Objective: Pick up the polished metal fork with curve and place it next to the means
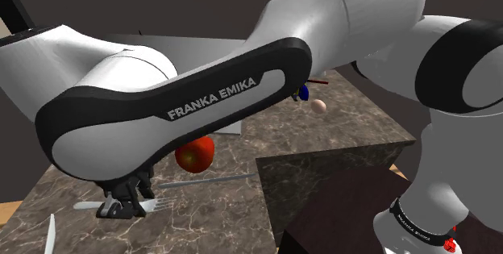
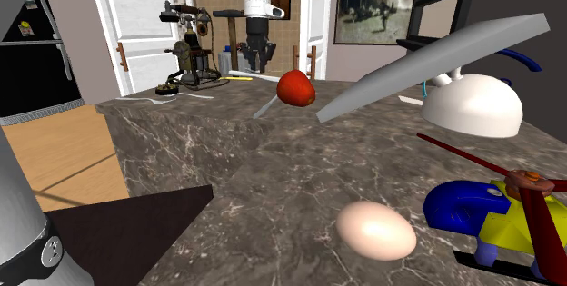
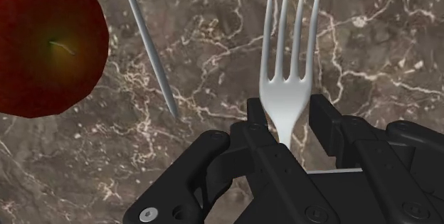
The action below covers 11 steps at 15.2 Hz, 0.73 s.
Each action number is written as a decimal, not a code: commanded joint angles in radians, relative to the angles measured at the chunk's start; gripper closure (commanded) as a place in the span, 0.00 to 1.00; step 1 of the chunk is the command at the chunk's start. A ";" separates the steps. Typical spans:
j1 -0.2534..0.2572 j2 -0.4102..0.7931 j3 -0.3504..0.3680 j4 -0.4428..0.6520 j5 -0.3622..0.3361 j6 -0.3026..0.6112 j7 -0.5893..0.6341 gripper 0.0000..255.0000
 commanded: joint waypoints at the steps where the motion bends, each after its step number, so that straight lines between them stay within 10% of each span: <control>1: -0.002 0.001 -0.001 -0.026 -0.001 0.028 0.002 1.00; 11: -0.004 0.038 -0.009 -0.105 -0.015 0.141 0.012 1.00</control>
